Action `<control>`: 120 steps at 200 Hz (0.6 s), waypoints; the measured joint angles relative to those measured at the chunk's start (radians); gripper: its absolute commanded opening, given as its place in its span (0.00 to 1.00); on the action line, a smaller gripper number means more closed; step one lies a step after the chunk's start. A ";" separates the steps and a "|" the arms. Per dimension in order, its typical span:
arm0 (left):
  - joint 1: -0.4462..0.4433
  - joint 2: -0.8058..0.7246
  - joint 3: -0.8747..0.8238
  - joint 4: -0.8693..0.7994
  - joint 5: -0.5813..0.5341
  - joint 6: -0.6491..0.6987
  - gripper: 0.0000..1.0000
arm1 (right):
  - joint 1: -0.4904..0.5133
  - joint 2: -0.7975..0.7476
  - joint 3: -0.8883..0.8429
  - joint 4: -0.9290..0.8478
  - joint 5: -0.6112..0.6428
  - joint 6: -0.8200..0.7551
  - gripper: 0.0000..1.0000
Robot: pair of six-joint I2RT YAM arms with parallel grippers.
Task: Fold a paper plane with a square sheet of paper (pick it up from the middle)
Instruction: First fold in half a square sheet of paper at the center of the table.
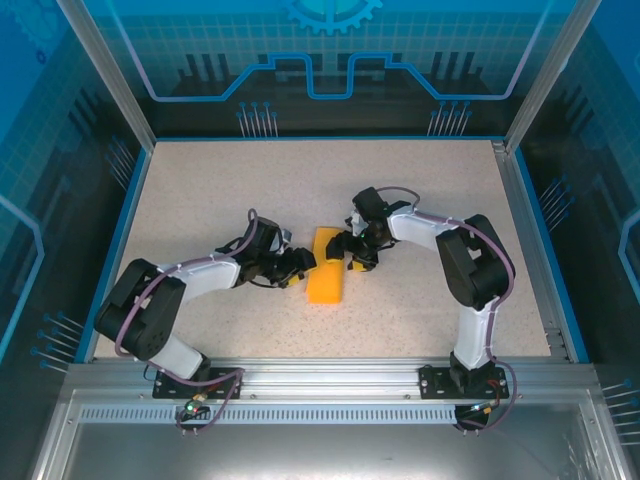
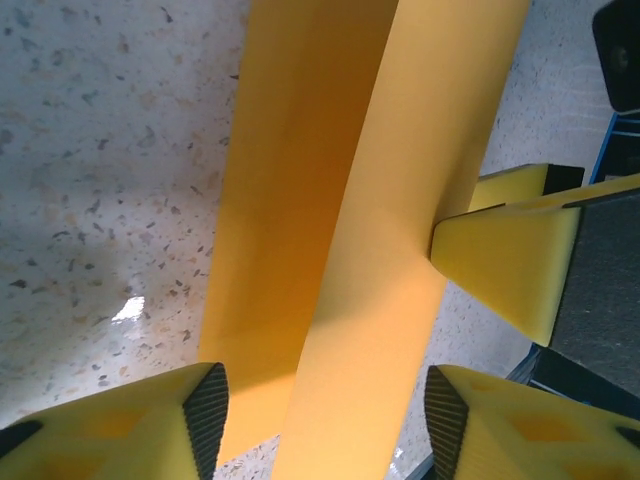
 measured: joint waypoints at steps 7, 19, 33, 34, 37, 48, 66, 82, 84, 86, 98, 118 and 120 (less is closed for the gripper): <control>0.000 0.005 0.000 0.010 0.006 -0.001 0.53 | 0.000 -0.003 -0.002 0.001 0.000 0.000 0.72; 0.000 0.012 0.000 0.026 0.015 0.000 0.51 | 0.000 -0.009 -0.007 0.000 -0.001 0.000 0.72; 0.000 0.021 0.000 0.042 0.024 0.000 0.50 | 0.000 -0.013 -0.014 0.001 -0.002 0.000 0.73; 0.000 0.022 0.000 0.043 0.025 0.000 0.50 | 0.000 -0.014 -0.015 0.001 -0.002 -0.001 0.73; 0.000 0.023 0.000 0.045 0.027 0.000 0.49 | 0.000 -0.016 -0.019 0.004 -0.004 -0.001 0.73; 0.000 0.030 0.000 0.053 0.034 0.000 0.48 | 0.000 -0.023 -0.029 0.003 -0.012 -0.001 0.73; 0.000 0.045 0.000 0.067 0.043 -0.002 0.41 | -0.001 -0.026 -0.032 0.003 -0.024 -0.001 0.73; 0.000 0.060 0.000 0.079 0.056 -0.005 0.33 | -0.001 -0.026 -0.032 0.005 -0.027 0.000 0.73; 0.000 0.062 0.000 0.082 0.057 -0.003 0.32 | -0.001 -0.027 -0.032 0.005 -0.027 0.000 0.73; 0.000 0.063 0.000 0.083 0.057 -0.006 0.31 | -0.001 -0.027 -0.032 0.005 -0.028 0.000 0.73; 0.000 0.071 0.002 0.089 0.063 -0.004 0.25 | -0.001 -0.027 -0.032 0.009 -0.032 0.000 0.73; 0.000 0.077 0.005 0.093 0.068 -0.003 0.18 | -0.001 -0.027 -0.032 0.012 -0.039 0.000 0.73; 0.000 0.077 0.005 0.093 0.068 -0.005 0.17 | -0.002 -0.027 -0.032 0.012 -0.040 0.000 0.73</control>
